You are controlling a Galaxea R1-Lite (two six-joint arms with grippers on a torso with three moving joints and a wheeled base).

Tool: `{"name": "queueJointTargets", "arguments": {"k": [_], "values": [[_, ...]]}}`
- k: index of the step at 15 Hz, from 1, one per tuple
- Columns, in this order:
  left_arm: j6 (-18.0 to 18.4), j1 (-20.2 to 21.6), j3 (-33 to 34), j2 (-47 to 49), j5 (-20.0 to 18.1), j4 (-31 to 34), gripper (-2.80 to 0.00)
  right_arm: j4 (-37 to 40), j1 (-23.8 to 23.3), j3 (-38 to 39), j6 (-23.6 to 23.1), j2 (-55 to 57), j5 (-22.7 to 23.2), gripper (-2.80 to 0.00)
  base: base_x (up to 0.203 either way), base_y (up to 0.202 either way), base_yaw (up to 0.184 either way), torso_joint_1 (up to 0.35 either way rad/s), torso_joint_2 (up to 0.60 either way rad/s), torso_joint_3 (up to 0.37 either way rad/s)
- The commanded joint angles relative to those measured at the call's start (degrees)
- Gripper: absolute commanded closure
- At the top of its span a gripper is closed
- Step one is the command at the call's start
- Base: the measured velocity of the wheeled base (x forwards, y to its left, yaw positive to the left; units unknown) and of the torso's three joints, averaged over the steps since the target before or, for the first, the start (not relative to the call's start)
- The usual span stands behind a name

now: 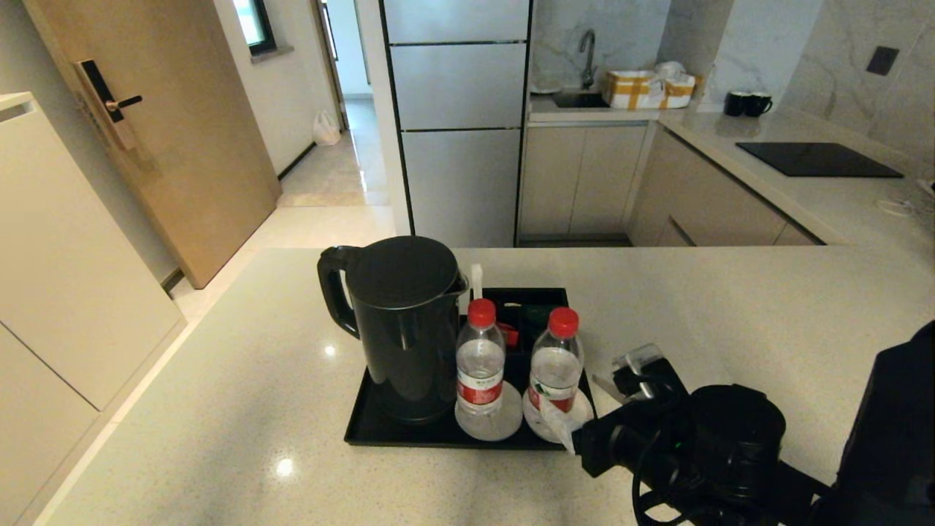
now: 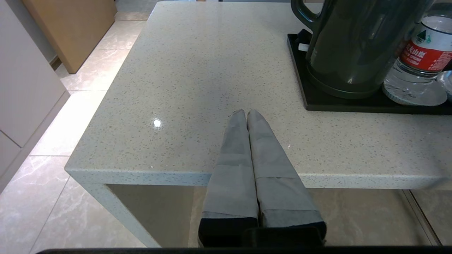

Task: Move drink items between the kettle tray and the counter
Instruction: Pick up the bottled water

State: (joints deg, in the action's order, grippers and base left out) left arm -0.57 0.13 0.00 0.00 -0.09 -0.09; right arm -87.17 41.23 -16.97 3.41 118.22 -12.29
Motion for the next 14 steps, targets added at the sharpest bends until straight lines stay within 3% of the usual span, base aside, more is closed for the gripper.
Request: {"name": "queueJointTargets", "arguments": {"k": [1, 7, 14], "values": [[0.0, 0.0, 0.0, 0.1, 0.0, 0.0, 0.0, -0.5, -0.3, -1.9, 0.0, 0.5, 0.3, -2.8, 0.0, 0.0, 0.0, 0.0, 0.0, 0.0], [0.0, 0.0, 0.0, 0.1, 0.0, 0.0, 0.0, 1.3, -1.5, -8.6, 0.0, 5.0, 1.2, -2.8, 0.0, 0.0, 0.0, 0.0, 0.0, 0.0], [0.0, 0.0, 0.0, 0.1, 0.0, 0.0, 0.0, 1.5, -2.5, -11.0, 0.0, 6.7, 2.4, -2.8, 0.0, 0.0, 0.0, 0.0, 0.0, 0.0]]}}
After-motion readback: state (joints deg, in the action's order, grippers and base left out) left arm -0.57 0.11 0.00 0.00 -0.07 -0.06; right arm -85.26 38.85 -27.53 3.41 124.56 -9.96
